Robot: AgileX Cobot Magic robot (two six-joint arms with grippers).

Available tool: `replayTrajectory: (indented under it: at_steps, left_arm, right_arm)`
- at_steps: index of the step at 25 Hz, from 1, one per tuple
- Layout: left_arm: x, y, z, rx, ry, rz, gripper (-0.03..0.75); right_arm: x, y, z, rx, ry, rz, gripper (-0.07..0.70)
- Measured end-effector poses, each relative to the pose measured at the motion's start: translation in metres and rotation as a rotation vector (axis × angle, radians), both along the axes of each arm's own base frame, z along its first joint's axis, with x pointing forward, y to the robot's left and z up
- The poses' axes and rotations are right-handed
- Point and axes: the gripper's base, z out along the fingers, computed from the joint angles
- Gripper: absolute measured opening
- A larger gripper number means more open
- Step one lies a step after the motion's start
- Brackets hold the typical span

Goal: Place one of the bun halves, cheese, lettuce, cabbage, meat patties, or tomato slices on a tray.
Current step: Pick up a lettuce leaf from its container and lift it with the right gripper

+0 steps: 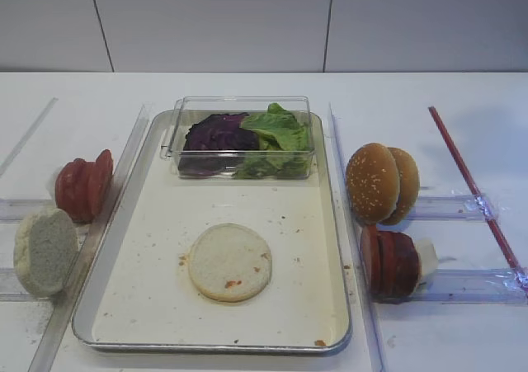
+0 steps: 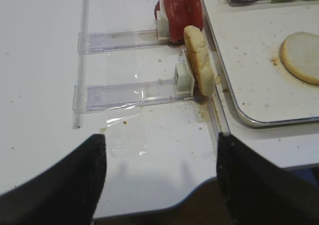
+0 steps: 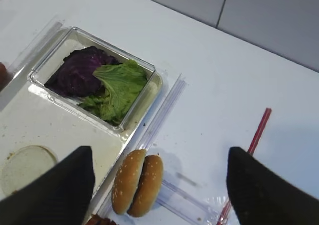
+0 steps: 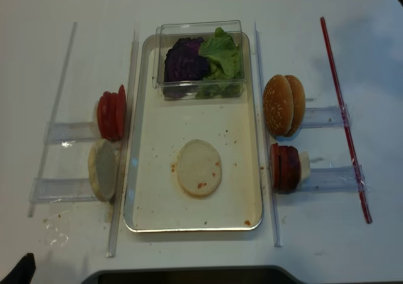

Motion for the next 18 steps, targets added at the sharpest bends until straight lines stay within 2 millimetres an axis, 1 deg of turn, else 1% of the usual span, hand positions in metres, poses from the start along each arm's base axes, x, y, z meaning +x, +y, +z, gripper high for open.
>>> replayTrajectory:
  at_steps: [4,8,10,14,18]
  left_arm:
    - [0.000,0.000,0.000,0.000,0.000,0.000,0.436]
    - [0.000,0.000,0.000,0.000,0.000,0.000,0.436]
    - [0.000,0.000,0.000,0.000,0.000,0.000,0.436]
    - [0.000,0.000,0.000,0.000,0.000,0.000,0.436]
    - [0.000,0.000,0.000,0.000,0.000,0.000,0.436]
  right_arm:
    - [0.025,0.009,-0.004,-0.061,0.020,0.119,0.552]
    - [0.050,0.028,-0.014,-0.119,0.055,0.199,0.552]
    - [0.062,0.038,-0.023,-0.146,0.073,0.220,0.551]
    - [0.079,0.059,-0.041,-0.205,0.104,0.267,0.551]
    - [0.088,0.082,-0.055,-0.275,0.104,0.354,0.551]
